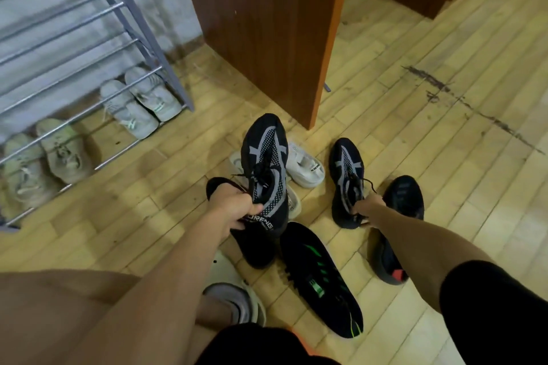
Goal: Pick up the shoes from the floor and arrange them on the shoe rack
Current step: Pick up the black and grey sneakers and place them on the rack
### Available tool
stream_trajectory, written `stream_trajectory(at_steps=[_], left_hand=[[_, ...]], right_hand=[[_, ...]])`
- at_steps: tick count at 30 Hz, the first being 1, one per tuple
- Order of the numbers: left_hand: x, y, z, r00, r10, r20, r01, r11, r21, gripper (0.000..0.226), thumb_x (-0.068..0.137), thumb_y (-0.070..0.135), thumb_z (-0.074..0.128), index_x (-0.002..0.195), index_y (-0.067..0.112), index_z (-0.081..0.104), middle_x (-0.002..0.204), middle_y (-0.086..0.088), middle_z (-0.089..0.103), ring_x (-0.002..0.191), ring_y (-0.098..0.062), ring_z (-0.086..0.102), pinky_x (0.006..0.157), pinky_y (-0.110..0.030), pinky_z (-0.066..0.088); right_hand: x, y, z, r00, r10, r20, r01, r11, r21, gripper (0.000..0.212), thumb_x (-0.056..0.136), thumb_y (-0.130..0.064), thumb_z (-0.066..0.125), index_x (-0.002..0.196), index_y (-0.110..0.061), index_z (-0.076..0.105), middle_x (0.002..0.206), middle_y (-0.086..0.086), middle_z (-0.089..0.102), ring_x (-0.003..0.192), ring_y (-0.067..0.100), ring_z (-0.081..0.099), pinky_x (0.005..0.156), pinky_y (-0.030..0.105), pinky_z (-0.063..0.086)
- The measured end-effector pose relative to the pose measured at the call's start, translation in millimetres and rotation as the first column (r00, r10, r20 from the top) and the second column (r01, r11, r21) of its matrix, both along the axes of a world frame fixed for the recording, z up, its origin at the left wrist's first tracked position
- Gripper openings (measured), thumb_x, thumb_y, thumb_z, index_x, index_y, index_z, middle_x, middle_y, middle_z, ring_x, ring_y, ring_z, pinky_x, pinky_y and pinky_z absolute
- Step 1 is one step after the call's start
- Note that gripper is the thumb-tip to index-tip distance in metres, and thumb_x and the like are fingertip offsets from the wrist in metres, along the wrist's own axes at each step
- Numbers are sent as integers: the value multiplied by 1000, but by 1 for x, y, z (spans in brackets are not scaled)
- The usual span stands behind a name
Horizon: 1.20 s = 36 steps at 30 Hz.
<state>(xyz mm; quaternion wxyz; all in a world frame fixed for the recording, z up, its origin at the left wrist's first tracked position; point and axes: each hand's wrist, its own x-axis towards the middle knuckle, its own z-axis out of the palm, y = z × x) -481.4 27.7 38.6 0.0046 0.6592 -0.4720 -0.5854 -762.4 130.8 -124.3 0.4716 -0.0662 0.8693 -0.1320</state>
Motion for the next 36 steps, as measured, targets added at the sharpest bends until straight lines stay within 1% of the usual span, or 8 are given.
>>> stream_trajectory(at_steps=[5,9,12,15,22,28,32,36], left_hand=[[13,-3,1,997,73,-17,-72,997,39,43,78,-1,71,120,4,62,119,-12,67,113,-35,59,87,-50,54],[10,2,6,987,153,-49,-151,987,59,40,81,3,69,120,2,60,120,-16,65,104,-34,61,73,-41,53],[3,9,10,968,230,-96,-223,972,78,41,83,2,67,123,3,57,123,-15,63,102,-33,58,77,-43,53],[2,13,13,931,343,-125,-340,939,48,41,81,-4,68,120,2,58,124,-17,62,113,-38,58,86,-49,52],[33,-5,26,855,500,-136,-506,862,-16,41,76,0,73,116,1,62,120,-14,65,106,-34,61,74,-41,55],[59,-16,29,826,548,-132,-558,828,-51,41,78,0,72,118,1,62,121,-16,65,108,-37,61,86,-51,55],[56,-21,33,801,572,-180,-581,814,0,41,84,-2,65,125,0,58,126,-14,61,116,-37,58,91,-48,51],[62,-33,34,769,605,-207,-625,780,-40,32,83,-2,66,114,3,63,115,-13,67,97,-29,65,71,-39,53]], right_hand=[[32,7,23,950,-115,291,128,991,-26,11,85,7,62,93,2,56,99,18,57,86,32,57,80,49,56],[40,19,26,915,-110,388,151,986,-77,28,84,11,61,111,5,56,120,17,54,106,35,55,63,48,60],[42,26,35,956,-38,290,72,991,-110,34,80,13,64,114,12,57,114,20,60,94,39,63,50,39,60],[38,29,41,981,32,189,-3,988,-155,33,78,9,68,110,13,60,96,19,68,76,37,70,54,38,61],[39,17,58,991,115,-71,-130,955,-266,24,79,2,70,102,-1,61,99,22,69,85,36,68,66,41,60],[40,-7,98,840,345,-419,-461,862,-213,27,77,-5,61,104,-3,64,89,16,66,80,32,60,63,37,51],[60,-38,127,773,448,-449,-582,781,-224,43,76,-6,64,119,-6,64,108,17,68,97,32,63,76,36,53],[97,-89,137,733,553,-395,-669,691,-274,44,73,-16,74,117,-14,68,111,8,70,92,23,61,74,29,49]])
